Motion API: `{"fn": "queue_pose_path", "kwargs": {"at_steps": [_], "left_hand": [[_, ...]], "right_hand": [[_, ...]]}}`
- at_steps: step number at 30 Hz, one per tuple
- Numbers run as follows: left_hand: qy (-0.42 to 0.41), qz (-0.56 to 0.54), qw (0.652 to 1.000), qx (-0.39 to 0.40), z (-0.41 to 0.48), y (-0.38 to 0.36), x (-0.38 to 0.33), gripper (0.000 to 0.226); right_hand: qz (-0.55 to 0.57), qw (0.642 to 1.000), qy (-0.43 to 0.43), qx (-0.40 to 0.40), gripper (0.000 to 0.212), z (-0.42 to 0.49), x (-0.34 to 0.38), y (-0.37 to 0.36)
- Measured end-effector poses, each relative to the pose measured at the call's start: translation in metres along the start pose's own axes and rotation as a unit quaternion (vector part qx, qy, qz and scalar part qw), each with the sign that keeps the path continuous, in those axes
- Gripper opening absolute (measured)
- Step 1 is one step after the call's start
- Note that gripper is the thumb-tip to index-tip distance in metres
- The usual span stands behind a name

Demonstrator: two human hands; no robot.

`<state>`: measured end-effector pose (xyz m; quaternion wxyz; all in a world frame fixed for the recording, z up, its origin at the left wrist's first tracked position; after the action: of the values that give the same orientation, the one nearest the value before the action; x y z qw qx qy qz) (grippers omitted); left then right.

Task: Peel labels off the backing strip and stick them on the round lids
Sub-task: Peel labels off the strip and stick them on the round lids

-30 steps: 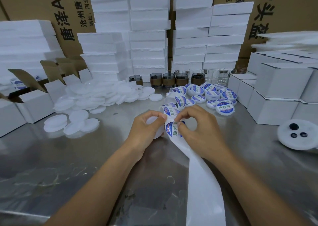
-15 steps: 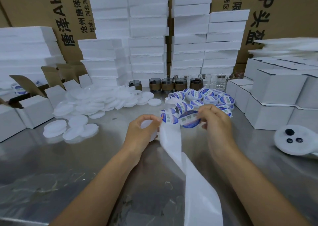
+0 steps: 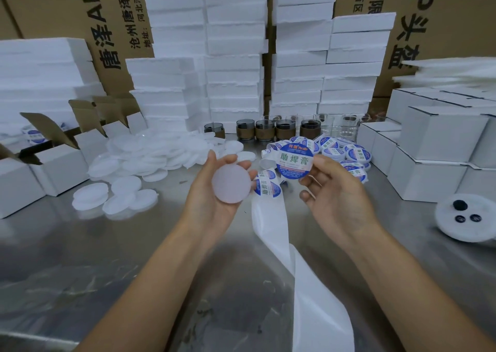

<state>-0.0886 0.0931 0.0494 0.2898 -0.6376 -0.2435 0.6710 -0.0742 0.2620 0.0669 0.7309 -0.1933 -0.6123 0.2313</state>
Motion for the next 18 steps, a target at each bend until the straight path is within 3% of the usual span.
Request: {"fn": "queue_pose_path", "kwargs": {"at_steps": [5,8,12,18], "left_hand": [[0.078,0.048,0.992,0.081,-0.004,-0.02,0.024,0.057],[0.098,0.077,0.985,0.123,-0.006,-0.026,0.032,0.049],[0.11,0.073,0.985,0.109,-0.003,-0.022,0.039,0.043],[0.119,0.074,0.985,0.099,-0.003,-0.019,0.039,0.053]], "right_hand": [[-0.031,0.998,0.011,0.062,0.005,-0.005,-0.004,-0.015],[-0.125,0.988,0.026,0.085,0.009,-0.009,-0.008,-0.021],[-0.19,0.976,0.049,0.095,0.016,-0.01,-0.013,-0.024],[-0.226,0.97,0.042,0.073,0.014,-0.007,-0.019,-0.018]]}}
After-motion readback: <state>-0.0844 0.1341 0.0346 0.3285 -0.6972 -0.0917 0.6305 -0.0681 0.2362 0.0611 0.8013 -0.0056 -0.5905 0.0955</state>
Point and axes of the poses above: each hand's wrist, its own z-axis towards the middle knuckle, its own y-axis out of the back of the hand, x = y × z, the point moved 9 cm from there along z, towards the middle knuckle, and after that the axes turned 3 degrees about y, right-handed, at the moved point
